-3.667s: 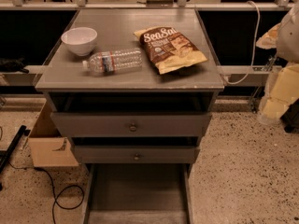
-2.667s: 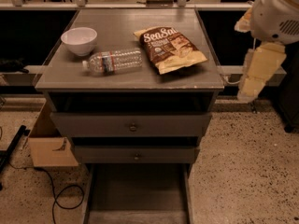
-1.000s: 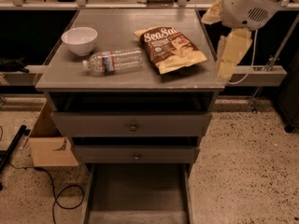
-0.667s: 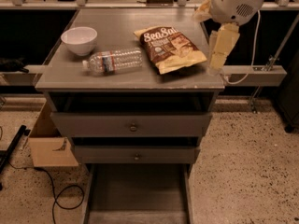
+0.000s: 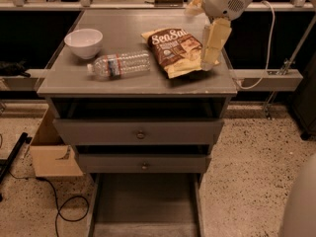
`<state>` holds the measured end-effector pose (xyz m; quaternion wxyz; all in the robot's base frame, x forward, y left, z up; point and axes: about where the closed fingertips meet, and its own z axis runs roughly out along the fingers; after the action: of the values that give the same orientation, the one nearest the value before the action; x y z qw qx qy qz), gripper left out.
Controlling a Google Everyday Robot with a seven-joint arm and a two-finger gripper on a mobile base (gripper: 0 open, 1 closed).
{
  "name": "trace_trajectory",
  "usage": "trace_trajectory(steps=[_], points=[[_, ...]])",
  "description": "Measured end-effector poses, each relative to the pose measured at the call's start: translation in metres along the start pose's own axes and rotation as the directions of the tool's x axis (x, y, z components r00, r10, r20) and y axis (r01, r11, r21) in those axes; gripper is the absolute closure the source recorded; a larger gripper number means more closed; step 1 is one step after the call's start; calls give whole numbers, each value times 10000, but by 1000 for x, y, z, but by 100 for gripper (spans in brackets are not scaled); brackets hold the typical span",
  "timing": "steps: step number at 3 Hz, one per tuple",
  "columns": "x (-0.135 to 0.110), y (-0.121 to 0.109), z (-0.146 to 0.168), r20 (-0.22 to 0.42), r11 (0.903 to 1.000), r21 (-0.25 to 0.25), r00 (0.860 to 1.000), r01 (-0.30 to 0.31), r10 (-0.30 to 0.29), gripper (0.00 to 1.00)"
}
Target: Place water bottle into bottom drawer
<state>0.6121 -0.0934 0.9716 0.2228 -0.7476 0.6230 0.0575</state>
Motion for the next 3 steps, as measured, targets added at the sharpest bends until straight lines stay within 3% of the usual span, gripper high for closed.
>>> trace_trajectory(steps=[1,3], points=[[8,0,-1,100,9992,272,9995,-307,305,0],[13,-26,18,720,9998,151,9974,-106,95,0]])
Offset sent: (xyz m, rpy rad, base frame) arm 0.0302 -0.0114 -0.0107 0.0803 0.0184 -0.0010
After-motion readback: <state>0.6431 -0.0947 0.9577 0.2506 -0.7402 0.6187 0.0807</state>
